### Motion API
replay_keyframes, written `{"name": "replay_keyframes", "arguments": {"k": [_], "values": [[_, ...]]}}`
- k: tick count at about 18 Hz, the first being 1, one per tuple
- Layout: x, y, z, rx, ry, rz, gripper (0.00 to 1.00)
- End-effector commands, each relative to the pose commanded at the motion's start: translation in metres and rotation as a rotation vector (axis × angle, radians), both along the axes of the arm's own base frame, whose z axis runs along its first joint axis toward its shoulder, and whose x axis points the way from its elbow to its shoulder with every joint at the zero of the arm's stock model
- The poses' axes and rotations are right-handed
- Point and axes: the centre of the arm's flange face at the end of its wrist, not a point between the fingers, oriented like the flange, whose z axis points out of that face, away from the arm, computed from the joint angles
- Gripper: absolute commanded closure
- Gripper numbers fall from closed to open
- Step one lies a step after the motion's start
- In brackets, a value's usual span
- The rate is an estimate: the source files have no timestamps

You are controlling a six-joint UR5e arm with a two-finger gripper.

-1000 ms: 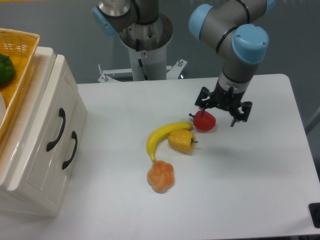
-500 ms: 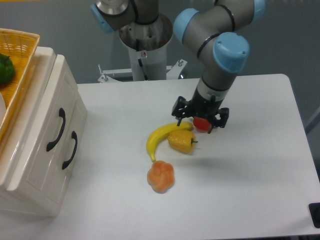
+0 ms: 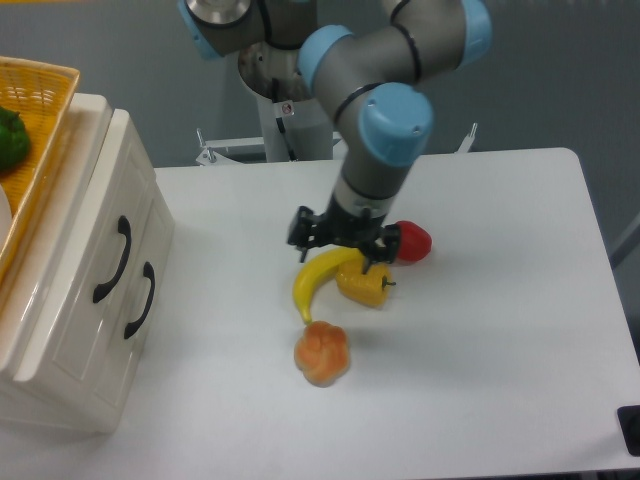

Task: Slide the top white drawer open
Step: 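Swing the gripper over the fruit toward the upper drawer's black handle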

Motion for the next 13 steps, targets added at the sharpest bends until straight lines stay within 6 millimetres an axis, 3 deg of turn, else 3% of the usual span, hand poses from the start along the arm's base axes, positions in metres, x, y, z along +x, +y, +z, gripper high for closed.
{"name": "replay_keyframes", "arguments": {"k": [9,13], "values": [[0.038,0.039,0.000,0.031,-0.074,0.039,0.00],[0.053,0.046,0.000,0.023,-0.082,0.038,0.00]]}}
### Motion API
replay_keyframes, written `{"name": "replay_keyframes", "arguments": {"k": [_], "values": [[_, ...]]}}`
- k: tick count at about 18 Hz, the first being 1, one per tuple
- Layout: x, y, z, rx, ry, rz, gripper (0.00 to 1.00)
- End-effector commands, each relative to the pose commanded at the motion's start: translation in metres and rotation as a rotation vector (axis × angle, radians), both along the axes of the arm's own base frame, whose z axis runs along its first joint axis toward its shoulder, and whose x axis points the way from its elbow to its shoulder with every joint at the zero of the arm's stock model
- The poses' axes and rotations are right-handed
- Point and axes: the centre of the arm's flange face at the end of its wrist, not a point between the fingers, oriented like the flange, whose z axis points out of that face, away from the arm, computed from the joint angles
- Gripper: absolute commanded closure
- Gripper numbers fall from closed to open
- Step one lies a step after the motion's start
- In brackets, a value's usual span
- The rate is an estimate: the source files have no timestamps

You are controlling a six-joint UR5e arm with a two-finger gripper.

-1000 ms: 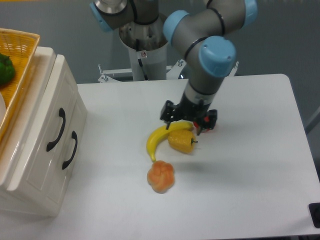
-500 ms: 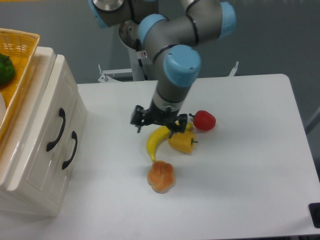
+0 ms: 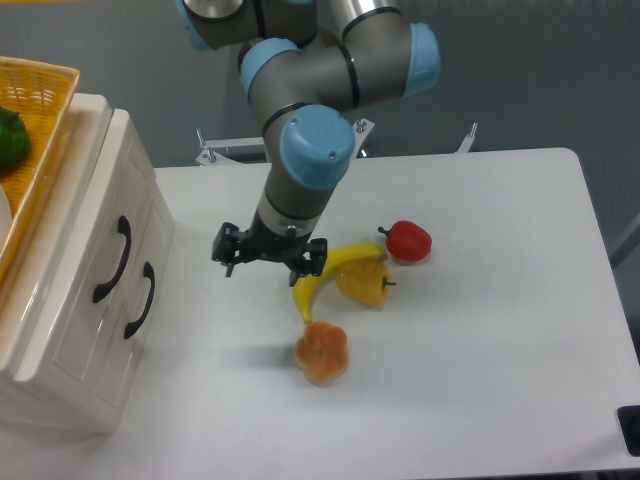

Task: Slide the top white drawer open
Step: 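Swing the gripper over the fruit toward the upper drawer's black handle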

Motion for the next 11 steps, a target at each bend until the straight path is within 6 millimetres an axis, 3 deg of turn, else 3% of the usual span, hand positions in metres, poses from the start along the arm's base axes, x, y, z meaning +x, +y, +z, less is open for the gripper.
{"name": "replay_keyframes", "arguments": {"k": [11], "values": [[0.029,0.014,0.007,0.034,-0.054,0.005,0.00]]}}
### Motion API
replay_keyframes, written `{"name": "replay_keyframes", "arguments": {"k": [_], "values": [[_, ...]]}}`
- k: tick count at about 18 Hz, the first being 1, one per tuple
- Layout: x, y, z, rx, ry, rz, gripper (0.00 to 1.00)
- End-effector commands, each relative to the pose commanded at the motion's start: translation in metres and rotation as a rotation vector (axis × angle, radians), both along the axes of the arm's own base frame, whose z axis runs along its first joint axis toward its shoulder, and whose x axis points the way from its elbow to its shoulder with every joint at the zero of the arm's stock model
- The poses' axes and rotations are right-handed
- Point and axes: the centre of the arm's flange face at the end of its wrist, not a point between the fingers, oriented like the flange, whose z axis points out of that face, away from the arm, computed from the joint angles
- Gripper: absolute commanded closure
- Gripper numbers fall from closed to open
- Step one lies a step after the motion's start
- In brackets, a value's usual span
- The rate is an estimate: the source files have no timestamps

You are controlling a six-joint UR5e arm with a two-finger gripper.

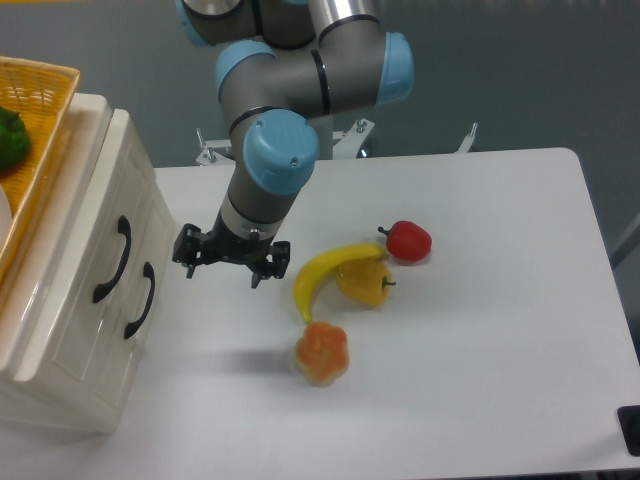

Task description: Slide the top white drawer open

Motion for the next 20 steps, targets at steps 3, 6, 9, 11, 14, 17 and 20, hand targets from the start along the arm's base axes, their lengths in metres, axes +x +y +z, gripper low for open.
{"name": "replay_keyframes", "arguments": {"k": [3,6,9,11,14,17,20], "values": [[0.009,0.003,0.001,0.003,-0.009,-0.014,0.00],[0.015,0.008,0.008,0.019,-0.010,-0.023,0.00],[0.021,0.014,0.015,0.034,-0.014,-0.034,0.00],[0.030,0.017,0.015,0.028,-0.018,-0.032,0.00],[0.038,0.020,0.016,0.023,-0.023,-0.026,0.00],[0.043,0.021,0.017,0.020,-0.025,-0.021,0.00],[0.051,0.023,0.016,0.005,-0.037,-0.019,0.00]]}}
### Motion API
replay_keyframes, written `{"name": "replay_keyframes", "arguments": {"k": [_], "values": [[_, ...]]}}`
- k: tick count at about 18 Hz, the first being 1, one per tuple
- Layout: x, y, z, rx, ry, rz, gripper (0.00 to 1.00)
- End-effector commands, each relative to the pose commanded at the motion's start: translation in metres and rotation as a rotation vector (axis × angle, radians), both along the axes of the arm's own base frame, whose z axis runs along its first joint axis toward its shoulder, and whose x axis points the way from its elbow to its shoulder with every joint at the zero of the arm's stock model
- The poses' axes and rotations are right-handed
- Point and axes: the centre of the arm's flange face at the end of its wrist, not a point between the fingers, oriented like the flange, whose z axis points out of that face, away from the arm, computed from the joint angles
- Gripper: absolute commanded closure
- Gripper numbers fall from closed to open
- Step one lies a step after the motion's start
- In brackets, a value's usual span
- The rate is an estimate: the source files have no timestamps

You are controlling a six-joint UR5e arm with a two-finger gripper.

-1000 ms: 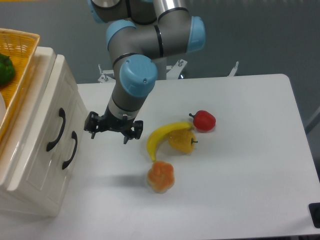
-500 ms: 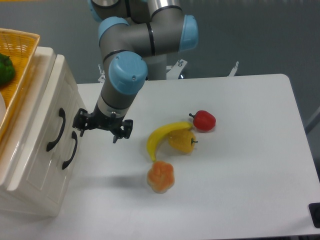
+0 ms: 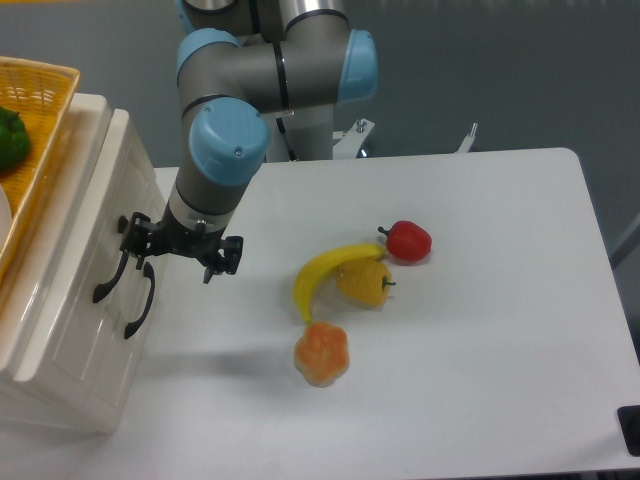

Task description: Slide the top white drawer open

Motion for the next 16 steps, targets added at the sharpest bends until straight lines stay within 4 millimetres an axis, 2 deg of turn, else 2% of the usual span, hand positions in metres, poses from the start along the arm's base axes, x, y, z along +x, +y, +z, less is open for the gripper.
{"name": "replay_keyframes", "arguments": {"k": [9,16], "values": [[0.013,0.002,-0.001,-0.015,-0.021,-0.015,0.00],[0.015,0.003,-0.002,-0.018,-0.023,-0.020,0.00]]}}
